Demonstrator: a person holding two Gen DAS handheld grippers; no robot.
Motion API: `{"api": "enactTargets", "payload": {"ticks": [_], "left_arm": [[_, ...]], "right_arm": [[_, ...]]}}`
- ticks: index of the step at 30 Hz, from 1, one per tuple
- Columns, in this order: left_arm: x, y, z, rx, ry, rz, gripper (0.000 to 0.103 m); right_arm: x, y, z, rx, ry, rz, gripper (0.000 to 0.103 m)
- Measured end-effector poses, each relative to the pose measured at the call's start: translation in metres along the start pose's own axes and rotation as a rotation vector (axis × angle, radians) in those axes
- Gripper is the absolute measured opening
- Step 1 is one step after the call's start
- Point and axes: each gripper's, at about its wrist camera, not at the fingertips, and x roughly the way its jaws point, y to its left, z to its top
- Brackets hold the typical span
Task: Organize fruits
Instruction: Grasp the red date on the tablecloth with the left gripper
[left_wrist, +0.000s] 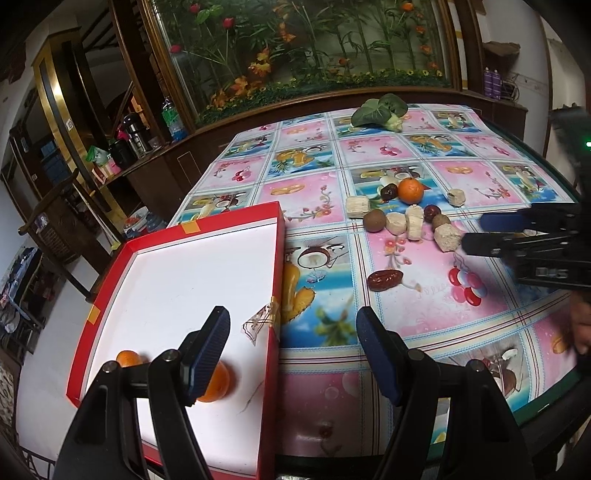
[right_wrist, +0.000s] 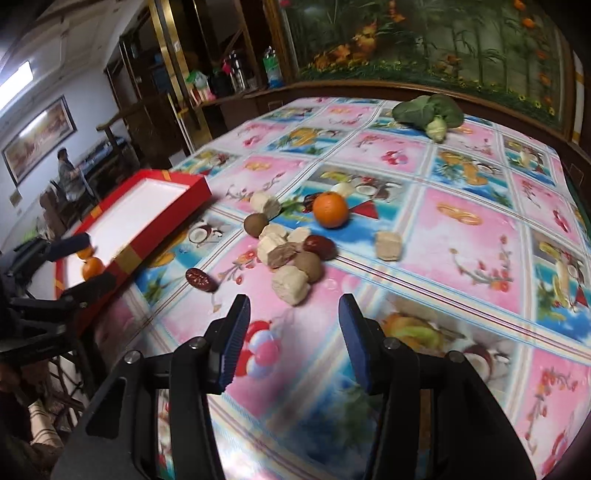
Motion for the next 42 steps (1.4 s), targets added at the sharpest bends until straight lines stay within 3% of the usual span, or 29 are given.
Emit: {"api": "enactTargets", "payload": {"ticks": [5, 8, 11, 16, 23, 28, 30, 33, 35, 42], "left_arm": [[0.004, -0.008, 0.004, 0.023, 0.005, -0.026, 0.071], [0.012, -0.015, 0.009, 0.033, 0.021, -0.057, 0.071], [0.026, -0.027, 0.016, 0.048, 0.052, -0.085, 0.071], [0.046, -0.040, 0.025, 0.053, 0.101, -0.120, 0.071], [0.076, -0.051, 0.031, 0.033, 0.169, -0.130, 0.071], [0.082, -0.048, 0.032, -0.014, 0.158, -0.152, 0.070], [0.082, -0.047, 0.031, -0.031, 0.157, -0.178, 0.059], [0.080, -0.050, 0.031, -0.022, 0.143, -0.208, 0.053], [0.080, -0.052, 0.032, -0.028, 0.140, -0.253, 0.036], [0.077, -0.054, 0.030, -0.032, 0.118, -0.258, 0.032]], "right_arm": [[0.026, 0.002, 0.008, 0.031, 0.055, -0.039, 0.051], [0.035, 0.004, 0.011, 0.036, 0.083, -0.055, 0.036], [0.039, 0.007, 0.012, 0.034, 0.088, -0.071, 0.030], [0.035, -0.003, 0.009, 0.073, 0.074, -0.028, 0.030], [0.010, -0.039, 0.011, 0.222, -0.002, -0.001, 0.030], [-0.008, -0.057, 0.014, 0.310, -0.083, -0.012, 0.030], [-0.011, -0.059, 0.015, 0.321, -0.102, -0.017, 0.030], [-0.011, -0.060, 0.016, 0.323, -0.108, -0.025, 0.030], [-0.011, -0.060, 0.016, 0.324, -0.113, -0.037, 0.030], [-0.012, -0.064, 0.014, 0.328, -0.131, -0.075, 0.030]]}}
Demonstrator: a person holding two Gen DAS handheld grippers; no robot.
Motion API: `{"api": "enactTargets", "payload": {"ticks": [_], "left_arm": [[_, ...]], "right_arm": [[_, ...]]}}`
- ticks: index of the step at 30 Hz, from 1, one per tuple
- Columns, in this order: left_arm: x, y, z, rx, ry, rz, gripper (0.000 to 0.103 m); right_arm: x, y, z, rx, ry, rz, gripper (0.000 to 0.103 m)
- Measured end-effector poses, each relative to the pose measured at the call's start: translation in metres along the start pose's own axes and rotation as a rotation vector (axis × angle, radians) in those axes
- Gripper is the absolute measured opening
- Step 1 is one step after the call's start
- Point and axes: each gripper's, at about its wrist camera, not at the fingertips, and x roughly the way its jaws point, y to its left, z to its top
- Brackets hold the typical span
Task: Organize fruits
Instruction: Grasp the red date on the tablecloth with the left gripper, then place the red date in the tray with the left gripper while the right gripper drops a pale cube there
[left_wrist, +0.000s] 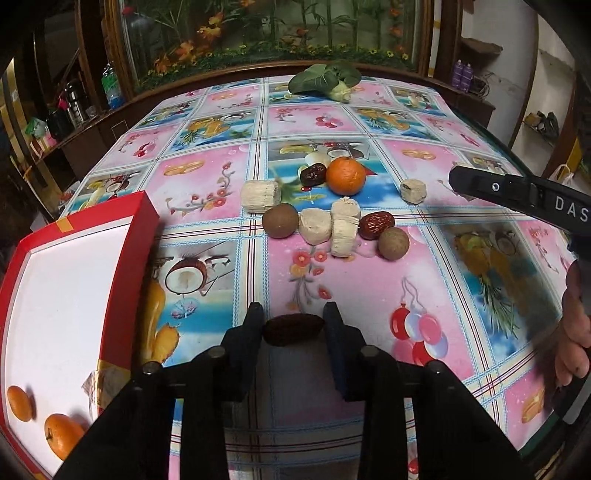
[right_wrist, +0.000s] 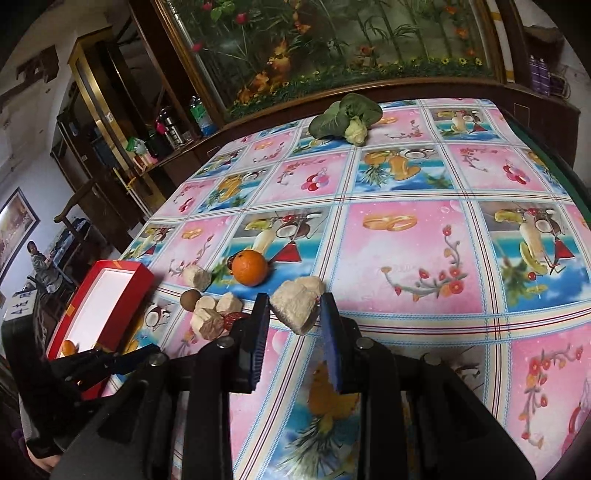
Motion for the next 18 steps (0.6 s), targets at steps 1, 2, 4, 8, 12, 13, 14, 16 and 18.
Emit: {"api": "enactTargets", "payload": {"ticks": [1, 2, 4, 8, 12, 13, 14, 16, 18], "left_arm": [[-0.001, 0.000, 0.000, -0.006, 0.001, -0.002, 0.032], [-0.002, 0.000, -0.001, -0.012, 0.004, -0.006, 0.032], [-0.005, -0.002, -0.003, -0.010, -0.002, -0.009, 0.032], [-0.017, -0.006, -0.002, -0.004, -0.040, -0.003, 0.032], [-0.034, -0.003, 0.001, -0.015, -0.086, -0.005, 0.032], [-0.038, -0.001, 0.001, -0.020, -0.097, -0.003, 0.032], [-0.042, 0.002, 0.001, -0.029, -0.106, -0.005, 0.032], [-0.052, 0.010, -0.001, -0.055, -0.121, -0.006, 0.032], [-0.061, 0.018, -0.002, -0.074, -0.144, -0.001, 0.032]], "right_arm": [[0.000, -0.001, 0.000, 0.001, -0.003, -0.004, 0.030], [0.000, -0.001, 0.000, 0.001, -0.006, -0.007, 0.030], [-0.001, -0.001, 0.000, 0.001, -0.014, -0.009, 0.030], [-0.003, -0.002, 0.001, 0.008, -0.026, -0.007, 0.030], [-0.004, -0.003, 0.001, 0.009, -0.034, -0.006, 0.030], [-0.004, -0.003, 0.001, 0.006, -0.039, -0.007, 0.030], [-0.005, -0.002, 0.001, 0.004, -0.043, -0.006, 0.030], [-0.006, -0.001, 0.001, -0.004, -0.052, -0.002, 0.030], [-0.007, 0.002, 0.000, -0.016, -0.062, -0.004, 0.030]]}}
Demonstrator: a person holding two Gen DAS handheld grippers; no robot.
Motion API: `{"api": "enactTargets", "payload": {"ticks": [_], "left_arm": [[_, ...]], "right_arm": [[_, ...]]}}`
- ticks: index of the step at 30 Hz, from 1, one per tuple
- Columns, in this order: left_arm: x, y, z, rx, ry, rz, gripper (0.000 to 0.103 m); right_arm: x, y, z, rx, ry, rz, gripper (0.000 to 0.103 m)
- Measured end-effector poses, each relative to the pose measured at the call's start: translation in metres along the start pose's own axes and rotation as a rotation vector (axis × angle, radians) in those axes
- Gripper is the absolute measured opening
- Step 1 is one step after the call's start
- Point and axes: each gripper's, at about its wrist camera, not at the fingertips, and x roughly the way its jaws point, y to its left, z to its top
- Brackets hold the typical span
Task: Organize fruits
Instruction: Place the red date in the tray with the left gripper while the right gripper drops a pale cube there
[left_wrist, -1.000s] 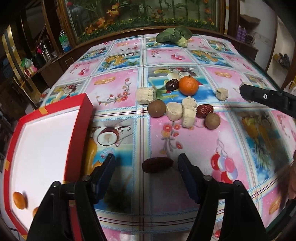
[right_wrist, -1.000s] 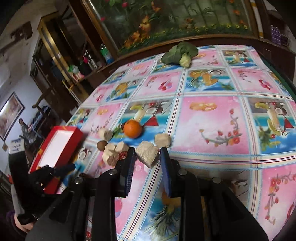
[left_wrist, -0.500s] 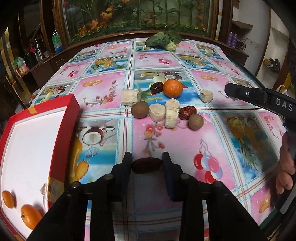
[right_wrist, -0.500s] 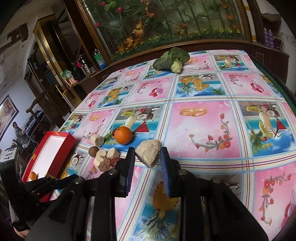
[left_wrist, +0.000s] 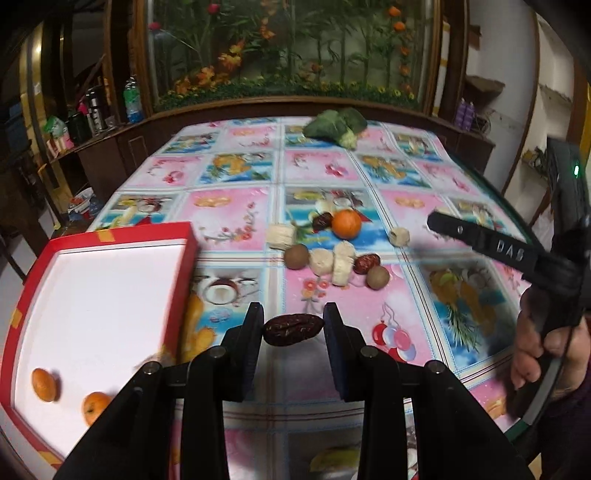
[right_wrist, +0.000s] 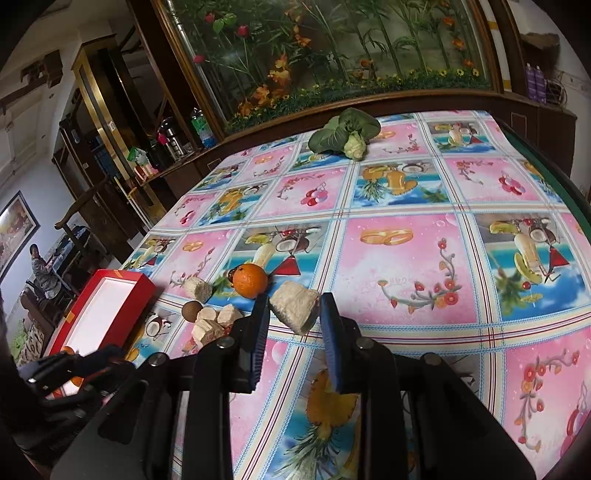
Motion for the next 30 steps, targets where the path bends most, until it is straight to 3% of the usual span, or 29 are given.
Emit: {"api": "enactTargets", "payload": {"ticks": [10, 13, 24, 30], "left_arm": [[-0.050, 0.058, 0.002, -0.102, -0.120, 0.056, 0.032], [-0.062, 0.085, 0.001, -0.144, -0.143, 0.106, 0.032], [-0.076, 0.178, -0.038, -0.295, -0.126, 0.281, 0.032], [-0.064, 0.199, -0.055, -0.319, -0.073, 0.320, 0.032]], "right_arm": [[0.002, 0.023, -0.006, -0.061, -0.009, 0.001, 0.030], [-0.001, 0.044, -0.012, -0.079, -0.012, 0.045, 0.030], [0.008, 0.183, -0.039, -0.230, 0.075, 0.310, 0.030], [0.020, 0.245, -0.059, -0.335, 0.128, 0.368, 0.030]]}}
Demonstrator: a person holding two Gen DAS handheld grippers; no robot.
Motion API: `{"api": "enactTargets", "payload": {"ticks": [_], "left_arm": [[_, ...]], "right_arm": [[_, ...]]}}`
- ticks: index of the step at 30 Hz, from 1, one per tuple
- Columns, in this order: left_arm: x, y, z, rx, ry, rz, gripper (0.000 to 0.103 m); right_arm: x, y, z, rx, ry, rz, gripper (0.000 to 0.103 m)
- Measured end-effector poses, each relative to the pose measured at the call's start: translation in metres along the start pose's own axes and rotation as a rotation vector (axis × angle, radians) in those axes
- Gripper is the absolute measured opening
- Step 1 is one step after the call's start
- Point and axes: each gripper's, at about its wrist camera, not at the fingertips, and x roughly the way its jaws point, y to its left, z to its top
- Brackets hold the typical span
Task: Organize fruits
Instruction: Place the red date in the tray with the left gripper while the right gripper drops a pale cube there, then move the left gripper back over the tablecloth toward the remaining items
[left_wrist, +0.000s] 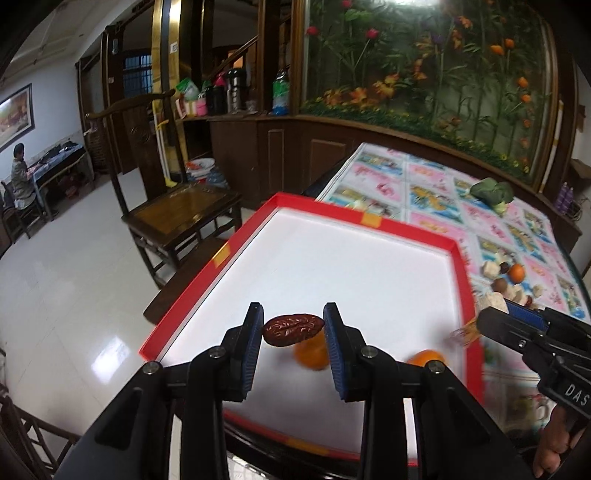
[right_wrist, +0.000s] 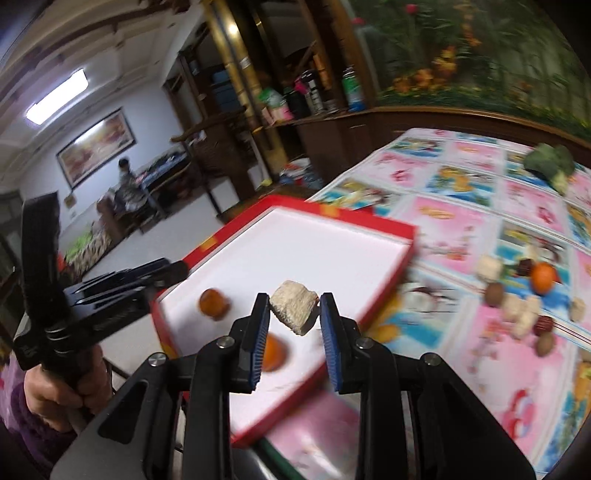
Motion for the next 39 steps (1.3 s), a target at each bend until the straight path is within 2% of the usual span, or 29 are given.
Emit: {"api": "enactTargets", "payload": {"ticks": [3, 10, 15, 19, 20, 21, 22, 25, 27, 33, 39], "left_arm": [[0.001, 0.008, -0.002, -0.010, 0.005, 0.004, 0.032], [0.010, 0.009, -0.009, 0.010, 0.019, 0.022, 0.033], [0.017, -0.001, -0.008, 0.041, 0.027, 0.012, 0.033], [0.019, -0.014, -0.005, 0.081, 0.010, 0.037, 0.033], [0.020, -0.016, -0.004, 0.089, 0.014, 0.034, 0.039], [0.022, -0.017, -0.004, 0.096, 0.021, 0.031, 0.051], [0.021, -0.020, -0.004, 0.099, 0.026, 0.037, 0.057], [0.013, -0.025, -0.004, 0.117, -0.009, 0.041, 0.060], [0.007, -0.028, -0.005, 0.127, -0.023, 0.033, 0.068], [-0.006, -0.033, -0.010, 0.128, -0.040, -0.002, 0.071], [-0.014, -0.037, -0.010, 0.135, -0.050, -0.026, 0.071]], "right_arm": [[0.024, 0.013, 0.003, -0.017, 0.039, -0.005, 0.030], [0.055, 0.016, 0.005, -0.020, 0.107, -0.038, 0.030], [0.071, 0.013, 0.003, -0.002, 0.143, -0.069, 0.030], [0.083, 0.007, 0.002, 0.015, 0.206, -0.094, 0.030], [0.083, 0.007, 0.002, 0.015, 0.213, -0.094, 0.030], [0.085, 0.005, 0.003, 0.019, 0.225, -0.093, 0.031], [0.085, 0.005, 0.002, 0.021, 0.236, -0.092, 0.031], [0.085, 0.002, 0.003, 0.024, 0.250, -0.074, 0.037], [0.082, 0.002, 0.001, 0.014, 0.255, -0.083, 0.039], [0.073, -0.007, -0.002, 0.046, 0.301, -0.109, 0.039], [0.057, -0.013, -0.003, 0.069, 0.288, -0.112, 0.039]]}}
